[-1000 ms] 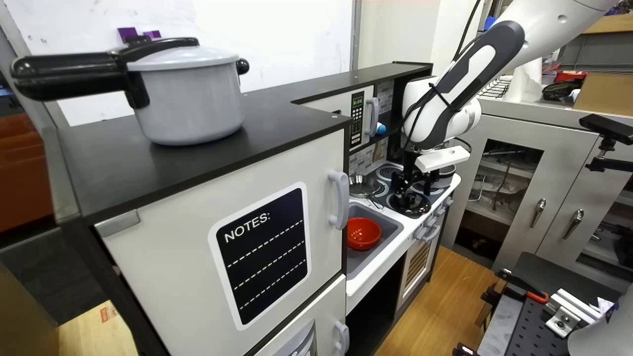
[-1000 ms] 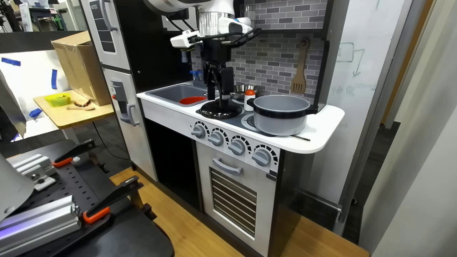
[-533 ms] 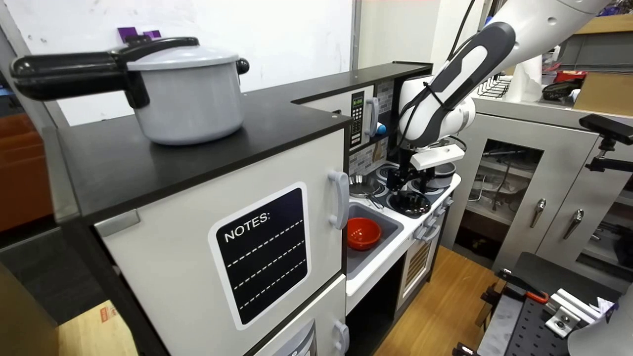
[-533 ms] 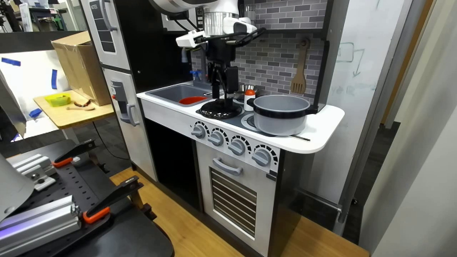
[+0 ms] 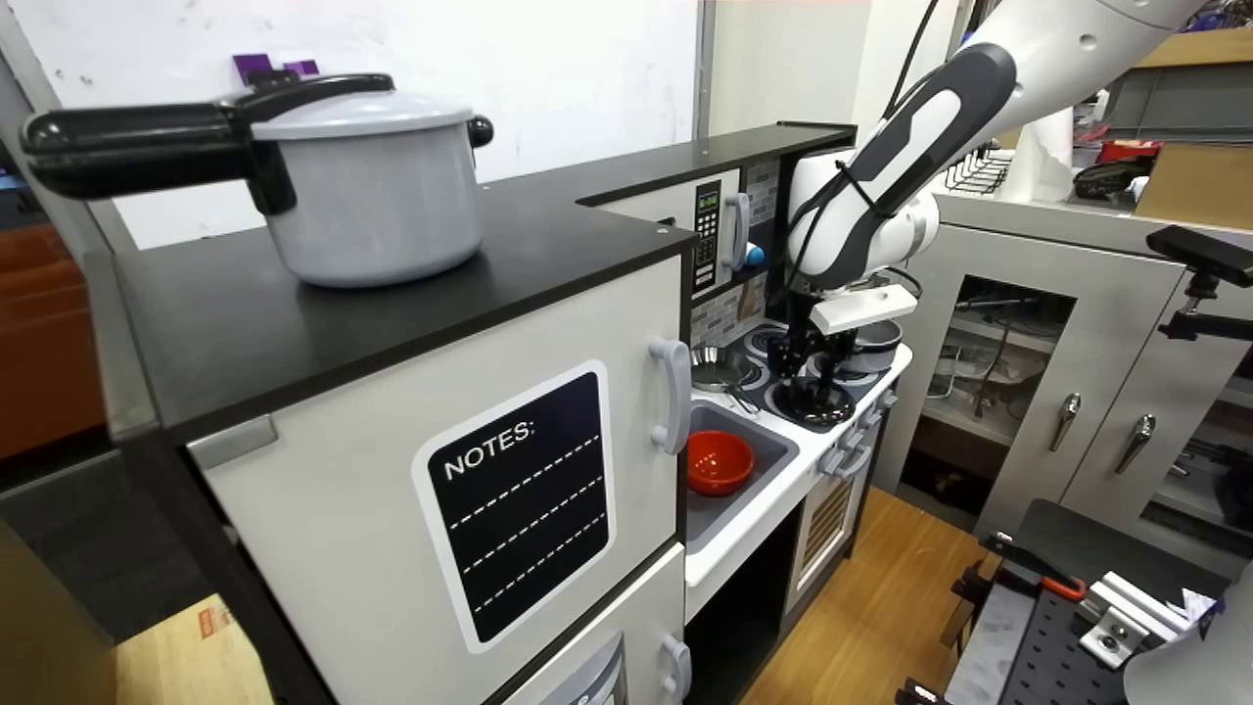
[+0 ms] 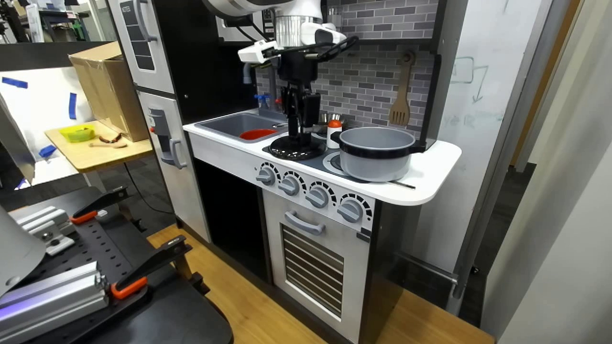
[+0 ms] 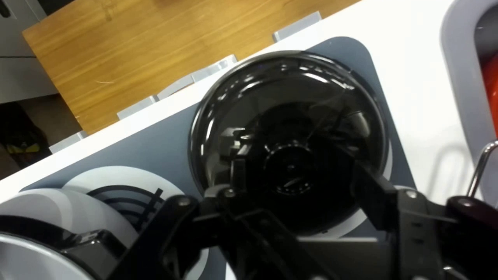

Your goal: Use the black lid to cover the grey pot

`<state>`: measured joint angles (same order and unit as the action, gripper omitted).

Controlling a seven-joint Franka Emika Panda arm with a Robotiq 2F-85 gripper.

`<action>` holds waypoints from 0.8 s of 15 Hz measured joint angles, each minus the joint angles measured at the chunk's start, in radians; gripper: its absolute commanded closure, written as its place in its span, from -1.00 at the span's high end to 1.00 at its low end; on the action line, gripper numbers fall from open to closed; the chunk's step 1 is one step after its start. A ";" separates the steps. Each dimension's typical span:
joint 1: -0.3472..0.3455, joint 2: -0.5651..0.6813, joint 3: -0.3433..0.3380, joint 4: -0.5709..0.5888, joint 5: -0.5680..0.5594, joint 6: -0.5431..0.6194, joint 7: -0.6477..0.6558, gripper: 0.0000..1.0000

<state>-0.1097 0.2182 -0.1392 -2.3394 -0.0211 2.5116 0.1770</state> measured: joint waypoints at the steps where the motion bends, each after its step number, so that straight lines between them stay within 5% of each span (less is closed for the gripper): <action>1: 0.000 0.000 0.000 0.004 0.002 0.000 0.000 -0.38; 4: -0.001 -0.002 -0.005 0.010 0.003 -0.001 0.000 -0.72; 12: -0.001 -0.004 -0.008 0.011 0.003 -0.001 0.000 -0.81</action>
<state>-0.1103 0.2146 -0.1470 -2.3289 -0.0184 2.5109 0.1770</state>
